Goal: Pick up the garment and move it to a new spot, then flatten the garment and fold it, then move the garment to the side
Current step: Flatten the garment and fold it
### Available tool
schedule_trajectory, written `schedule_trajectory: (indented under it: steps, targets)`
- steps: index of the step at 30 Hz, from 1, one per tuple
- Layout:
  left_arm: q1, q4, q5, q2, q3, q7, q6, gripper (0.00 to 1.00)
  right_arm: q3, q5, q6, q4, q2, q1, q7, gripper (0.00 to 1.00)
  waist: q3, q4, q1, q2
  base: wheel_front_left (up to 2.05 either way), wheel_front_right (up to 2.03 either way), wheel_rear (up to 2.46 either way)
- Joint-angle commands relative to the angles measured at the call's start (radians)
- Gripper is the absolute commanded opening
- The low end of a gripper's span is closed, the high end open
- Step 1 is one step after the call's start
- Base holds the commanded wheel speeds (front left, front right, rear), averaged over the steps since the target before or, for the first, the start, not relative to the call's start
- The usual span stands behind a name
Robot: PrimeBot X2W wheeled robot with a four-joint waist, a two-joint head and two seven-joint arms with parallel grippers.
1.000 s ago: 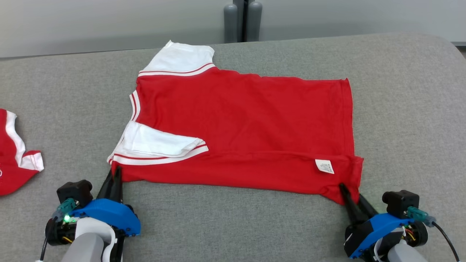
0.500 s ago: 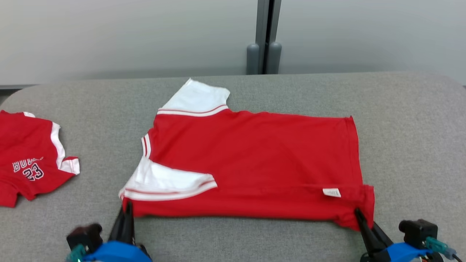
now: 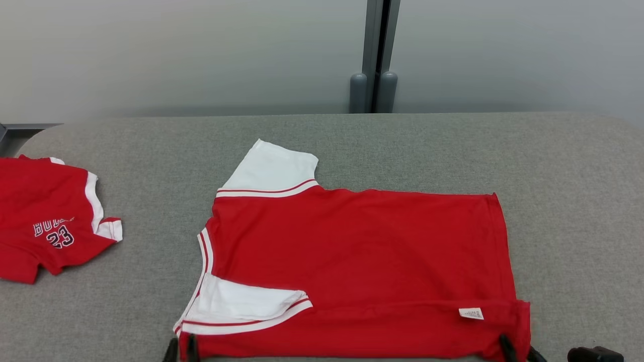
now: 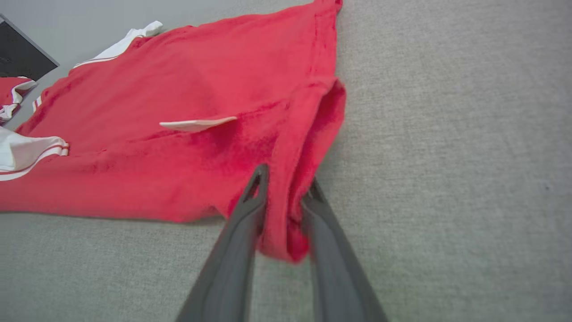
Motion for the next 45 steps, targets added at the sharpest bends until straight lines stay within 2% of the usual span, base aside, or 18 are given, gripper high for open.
schedule_trajectory:
  steps: [1, 7, 14, 16, 21, 29, 36, 45]
  targets:
    - [-0.012, -0.008, 0.007, 0.008, 0.003, -0.003, 0.005, 1.00, -0.010, -0.013, 0.000, -0.006, 0.006, 0.005, 0.010, 1.00, 0.001, -0.004, 0.0000, 0.0001, 0.00, 0.00, 0.00]
    - [-0.053, -0.058, 0.048, 0.010, 0.045, -0.018, 0.018, 1.00, -0.021, -0.041, 0.000, -0.038, 0.025, -0.046, -0.020, 1.00, 0.001, -0.022, 0.0000, 0.0001, 0.00, 0.00, 0.00]
    - [-0.066, -0.178, 0.199, -0.002, 0.114, -0.018, 0.031, 1.00, -0.041, -0.107, 0.001, -0.059, 0.069, -0.117, -0.113, 1.00, -0.008, -0.039, 0.0000, 0.0001, 0.00, 0.00, 0.00]
    - [-0.066, -0.194, 0.255, 0.007, 0.123, -0.018, 0.041, 1.00, -0.049, -0.126, 0.001, -0.062, 0.082, -0.133, -0.130, 1.00, -0.014, -0.043, 0.0000, 0.0001, 0.00, 0.00, 0.00]
    - [-0.069, -0.198, 0.315, 0.003, 0.156, -0.018, 0.049, 1.00, -0.067, -0.171, 0.000, -0.067, 0.115, -0.155, -0.155, 1.00, -0.024, -0.052, 0.0000, 0.0001, 0.00, 0.00, 0.00]
    - [-0.087, -0.194, 0.368, 0.023, 0.181, -0.018, 0.020, 1.00, -0.094, -0.240, 0.001, -0.086, 0.142, -0.157, -0.161, 1.00, -0.040, -0.053, 0.0000, 0.0001, 0.00, 0.00, 0.00]
    - [-0.112, -0.167, 0.364, 0.026, 0.192, -0.018, -0.019, 1.00, -0.095, -0.309, 0.001, -0.083, 0.156, -0.132, -0.161, 1.00, -0.062, -0.043, 0.0000, 0.0001, 0.00, 0.00, 0.00]
    - [-0.124, -0.106, 0.384, 0.030, 0.182, -0.018, -0.021, 1.00, -0.089, -0.355, 0.001, -0.058, 0.168, -0.129, -0.150, 1.00, -0.078, -0.033, 0.0000, 0.0001, 0.00, 0.00, 0.00]
